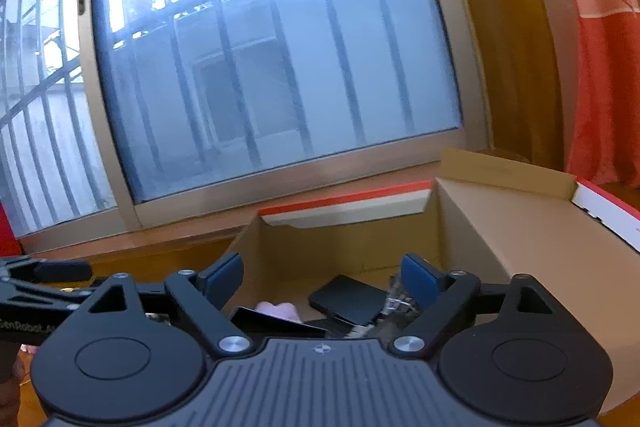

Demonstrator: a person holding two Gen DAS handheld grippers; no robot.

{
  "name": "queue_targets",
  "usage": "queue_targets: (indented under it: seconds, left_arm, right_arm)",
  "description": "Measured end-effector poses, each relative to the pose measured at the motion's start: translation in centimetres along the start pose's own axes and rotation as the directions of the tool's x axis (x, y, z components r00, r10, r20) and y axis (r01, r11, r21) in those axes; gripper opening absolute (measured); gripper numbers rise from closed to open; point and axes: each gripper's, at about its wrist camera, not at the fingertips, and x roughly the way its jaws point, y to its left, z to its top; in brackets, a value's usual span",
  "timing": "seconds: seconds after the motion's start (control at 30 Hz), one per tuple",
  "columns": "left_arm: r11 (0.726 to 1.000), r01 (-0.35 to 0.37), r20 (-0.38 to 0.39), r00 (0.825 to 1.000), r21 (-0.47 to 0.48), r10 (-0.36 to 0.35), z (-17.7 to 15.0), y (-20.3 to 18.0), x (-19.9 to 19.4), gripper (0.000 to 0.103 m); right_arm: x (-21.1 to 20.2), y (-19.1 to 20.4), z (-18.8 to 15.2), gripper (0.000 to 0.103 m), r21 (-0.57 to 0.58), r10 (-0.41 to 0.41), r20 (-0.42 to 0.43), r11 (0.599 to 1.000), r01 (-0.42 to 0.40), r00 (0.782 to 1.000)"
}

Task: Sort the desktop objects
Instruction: 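Move both tools back over the cluttered desk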

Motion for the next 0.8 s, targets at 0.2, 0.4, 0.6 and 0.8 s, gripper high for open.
queue_targets:
  seconds: [0.2,0.4,0.6,0.8]
  left_arm:
    - [0.993,-0.115,-0.039,0.993,-0.024,0.114,-2.3,5.3,-1.3,0.103]
    - [0.986,-0.163,-0.087,0.983,-0.021,0.161,-4.4,10.7,-1.6,0.103]
    - [0.995,-0.104,-0.11,0.988,0.007,0.104,-5.0,13.2,0.0,0.103]
    - [0.998,-0.036,-0.129,0.991,0.048,0.042,-5.7,14.7,2.1,0.103]
  right_arm:
    - [0.4,4.0,-0.4,0.09,-0.026,0.03,0.0,0.999,-0.03,1.0]
    - [-0.4,9.1,-0.9,0.092,-0.103,0.027,0.021,0.994,-0.024,0.999]
    - [-0.8,13.7,-1.6,0.093,-0.13,0.036,0.016,0.991,-0.033,0.999]
    - [-1.1,17.5,-2.4,0.093,-0.119,0.053,-0.001,0.991,-0.053,0.999]
